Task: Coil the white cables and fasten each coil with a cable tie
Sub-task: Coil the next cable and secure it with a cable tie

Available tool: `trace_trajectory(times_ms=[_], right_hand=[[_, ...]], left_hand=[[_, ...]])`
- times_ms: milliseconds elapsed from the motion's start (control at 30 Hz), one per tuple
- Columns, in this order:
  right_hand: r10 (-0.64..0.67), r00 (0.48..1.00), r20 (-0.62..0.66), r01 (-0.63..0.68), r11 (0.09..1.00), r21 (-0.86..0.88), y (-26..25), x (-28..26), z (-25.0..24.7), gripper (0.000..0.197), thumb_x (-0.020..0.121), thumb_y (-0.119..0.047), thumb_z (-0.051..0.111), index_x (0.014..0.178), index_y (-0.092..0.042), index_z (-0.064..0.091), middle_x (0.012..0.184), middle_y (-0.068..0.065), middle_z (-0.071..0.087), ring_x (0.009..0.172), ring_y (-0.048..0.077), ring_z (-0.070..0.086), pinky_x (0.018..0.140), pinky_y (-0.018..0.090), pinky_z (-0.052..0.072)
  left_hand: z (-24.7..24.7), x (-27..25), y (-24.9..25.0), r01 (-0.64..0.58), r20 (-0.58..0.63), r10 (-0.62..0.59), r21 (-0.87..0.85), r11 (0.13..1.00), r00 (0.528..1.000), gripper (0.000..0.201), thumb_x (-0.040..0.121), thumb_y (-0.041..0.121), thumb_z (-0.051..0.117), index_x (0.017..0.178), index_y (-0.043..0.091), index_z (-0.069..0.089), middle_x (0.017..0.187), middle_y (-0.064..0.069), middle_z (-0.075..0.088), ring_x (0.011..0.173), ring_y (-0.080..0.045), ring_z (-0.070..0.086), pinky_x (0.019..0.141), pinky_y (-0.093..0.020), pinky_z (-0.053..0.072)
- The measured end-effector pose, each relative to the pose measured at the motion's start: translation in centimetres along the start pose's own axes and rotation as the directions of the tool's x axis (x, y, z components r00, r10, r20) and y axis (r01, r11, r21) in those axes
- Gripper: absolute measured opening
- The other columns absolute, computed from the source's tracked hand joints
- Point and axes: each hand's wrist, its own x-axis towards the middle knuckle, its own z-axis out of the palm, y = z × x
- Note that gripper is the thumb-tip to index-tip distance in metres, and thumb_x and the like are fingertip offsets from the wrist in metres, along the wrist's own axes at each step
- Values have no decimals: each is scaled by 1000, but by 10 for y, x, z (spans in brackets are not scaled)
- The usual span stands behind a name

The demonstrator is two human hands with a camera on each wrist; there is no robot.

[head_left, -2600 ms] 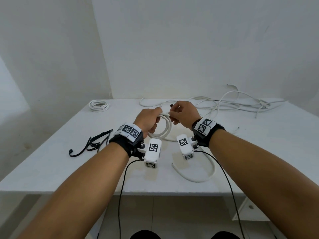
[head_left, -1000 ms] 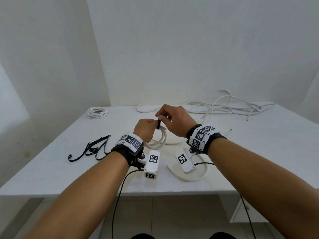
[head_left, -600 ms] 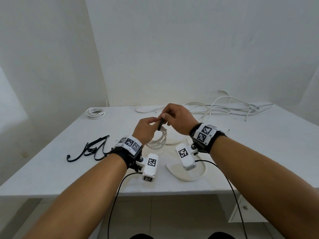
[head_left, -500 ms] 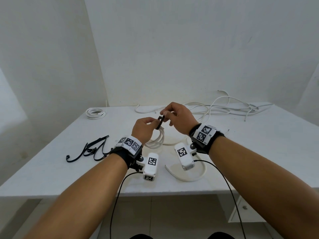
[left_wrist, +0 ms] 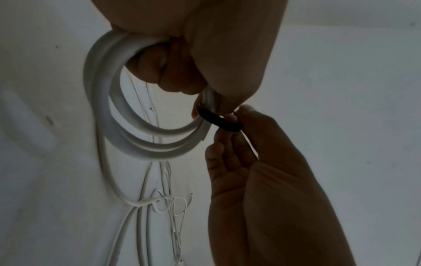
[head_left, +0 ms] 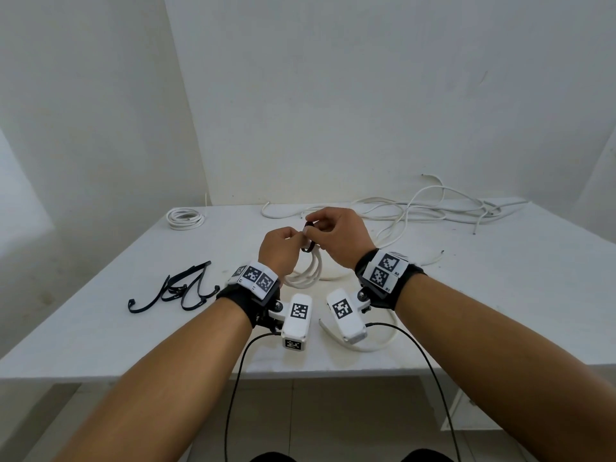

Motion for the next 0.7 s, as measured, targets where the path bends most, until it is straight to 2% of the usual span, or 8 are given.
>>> trace_trajectory(times_ms=[67,100,167,233,333,433,600,700], right_hand=[[-4,1000,-18,3,997,-79,-1,2,-2,16,84,-20,70,99,-19,73,75,-6,71,64,1,62,62,8,47],[3,1000,-19,-5,993,-122,-1,4,-3,15,84,-19,68,99,-19,74,75,-7,69,66,1,61,61,7,44],[21,1000,13,-18,981,-192,-3,6,-7,15,85,-18,66,96,-19,75,75,-9,66,68,0,58,61,10,41],[26,998,54,-13,973,-232,-4,8,-11,15,86,-15,63,94,-18,77,71,-15,63,64,-2,55,59,11,39],[20,996,92,4,966,-259,-7,9,-15,17,88,-12,61,91,-16,77,66,-19,60,60,-2,54,57,10,38],[19,993,119,13,965,-261,-9,10,-17,18,88,-11,60,90,-15,77,66,-19,61,64,0,58,59,12,40],[19,985,170,27,964,-264,-9,7,-20,19,94,-15,58,98,-12,76,75,-12,65,61,0,56,65,18,43],[35,978,207,15,972,-234,-8,2,-20,20,96,-17,57,106,-16,75,76,-15,64,55,0,58,55,9,43]], left_hand=[[1,-1,0,-23,15,23,0,1000,1000,26,88,17,61,62,14,58,68,-3,66,36,-6,37,49,-24,29],[2,-3,0,-39,29,39,0,999,999,26,89,17,62,63,14,59,71,-3,69,34,-1,39,50,-24,30],[4,-4,0,-72,63,71,17,997,995,26,92,18,61,67,10,59,81,-6,74,35,2,44,52,-24,32],[5,-5,0,-99,86,95,53,994,992,28,94,23,62,70,7,63,84,-5,76,46,4,54,59,-24,38],[7,-3,-4,-108,89,102,67,992,991,28,92,26,63,76,5,71,79,2,76,79,-11,69,82,-28,48],[9,-3,-7,-97,76,93,49,994,993,21,90,22,63,80,7,74,78,2,76,87,-17,71,91,-33,50],[12,-5,-9,-75,61,74,13,997,995,20,91,20,61,85,8,75,82,-1,77,84,-14,71,87,-29,50],[9,-4,-8,-34,22,34,7,999,999,21,92,20,59,81,10,74,82,-1,76,61,-5,63,67,-25,45]])
